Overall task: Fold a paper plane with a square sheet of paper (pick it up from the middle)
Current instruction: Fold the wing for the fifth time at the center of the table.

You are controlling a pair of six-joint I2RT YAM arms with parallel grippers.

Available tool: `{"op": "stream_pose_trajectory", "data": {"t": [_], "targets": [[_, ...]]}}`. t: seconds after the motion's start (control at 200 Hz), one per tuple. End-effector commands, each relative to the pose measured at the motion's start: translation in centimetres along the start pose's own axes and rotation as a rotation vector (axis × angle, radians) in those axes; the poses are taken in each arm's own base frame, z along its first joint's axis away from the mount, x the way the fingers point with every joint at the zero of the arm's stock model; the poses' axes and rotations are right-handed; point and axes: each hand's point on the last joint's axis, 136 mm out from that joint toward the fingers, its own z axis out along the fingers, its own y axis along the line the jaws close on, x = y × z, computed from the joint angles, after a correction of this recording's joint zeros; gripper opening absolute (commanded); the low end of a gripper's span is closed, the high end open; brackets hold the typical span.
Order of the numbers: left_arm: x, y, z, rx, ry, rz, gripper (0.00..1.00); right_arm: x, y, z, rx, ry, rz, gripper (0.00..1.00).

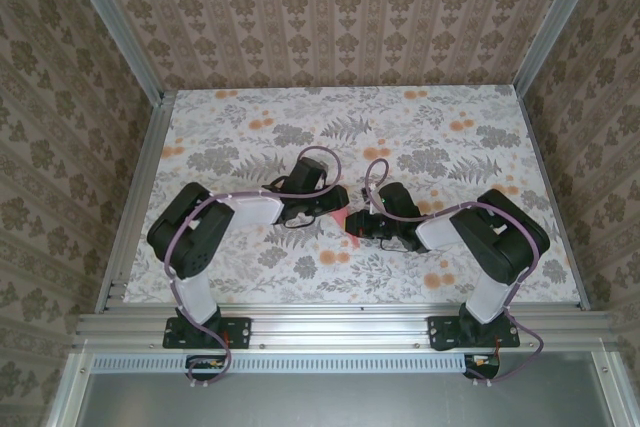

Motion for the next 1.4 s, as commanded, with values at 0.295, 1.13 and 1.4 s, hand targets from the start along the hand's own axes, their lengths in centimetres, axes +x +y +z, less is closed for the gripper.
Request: {"op": "stream_pose_trajectory", "data": {"t": [0.295,1.13,1.4], "targets": [[0.3,0.1,1.0,-0.005,0.018,0.024,0.48,0.3,-1.3,-1.6,0.165,0.066,-0.051,0.31],[0.1,-0.8,1.1,0.022,0.034,0.025,0.49,1.0,-2.7,-1.2,0.319,0.149,-0.175,0.25],[0.2,-0.7,1.1,0.017,0.038,0.017,0.48,-0.1,-0.4,-1.8,0.263,0.116,-0.197,0.38]]}}
